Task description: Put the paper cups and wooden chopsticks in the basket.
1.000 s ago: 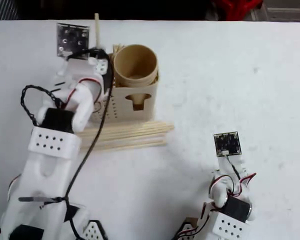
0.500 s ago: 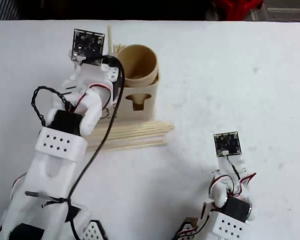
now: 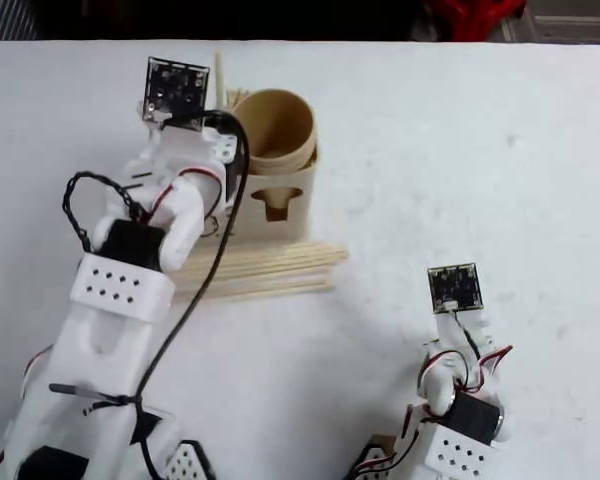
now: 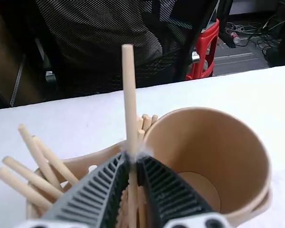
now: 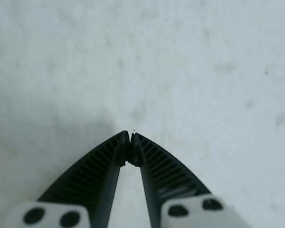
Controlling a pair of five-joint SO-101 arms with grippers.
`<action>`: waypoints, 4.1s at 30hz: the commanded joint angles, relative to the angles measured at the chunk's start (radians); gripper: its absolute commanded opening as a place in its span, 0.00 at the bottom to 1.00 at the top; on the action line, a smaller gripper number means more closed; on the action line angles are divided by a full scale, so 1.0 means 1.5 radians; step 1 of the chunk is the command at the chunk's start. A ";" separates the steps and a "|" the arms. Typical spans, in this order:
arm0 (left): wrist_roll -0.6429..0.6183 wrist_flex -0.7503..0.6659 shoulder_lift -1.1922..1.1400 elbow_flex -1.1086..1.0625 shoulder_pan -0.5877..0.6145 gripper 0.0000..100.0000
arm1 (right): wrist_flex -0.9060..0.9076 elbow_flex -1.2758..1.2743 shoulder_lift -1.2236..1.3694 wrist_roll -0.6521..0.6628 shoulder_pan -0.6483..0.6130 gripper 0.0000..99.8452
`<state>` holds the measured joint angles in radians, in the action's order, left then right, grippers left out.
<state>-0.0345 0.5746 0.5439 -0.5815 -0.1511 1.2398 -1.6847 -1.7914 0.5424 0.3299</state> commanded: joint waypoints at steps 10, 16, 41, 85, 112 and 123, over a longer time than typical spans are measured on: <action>-0.004 0.029 0.005 0.083 0.006 0.02 | -0.010 -0.004 -0.006 -0.007 -0.003 0.02; -0.004 0.102 0.004 0.189 0.034 0.11 | -0.010 -0.004 -0.006 -0.007 -0.003 0.02; 0.384 0.680 0.091 0.237 -0.214 0.06 | -0.010 -0.004 -0.006 -0.007 -0.003 0.02; 0.450 0.184 -0.174 -0.209 -0.210 0.11 | -0.010 -0.004 -0.006 -0.007 -0.003 0.02; 0.501 0.274 -0.431 0.010 -0.209 0.11 | -0.010 -0.004 -0.006 -0.007 -0.003 0.02; 0.501 0.274 -0.431 0.007 -0.239 0.03 | -0.010 -0.004 -0.006 -0.007 -0.003 0.02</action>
<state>0.7081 0.9843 -0.0990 -0.5953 -0.4764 1.2398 -1.6847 -1.7914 0.5424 0.3299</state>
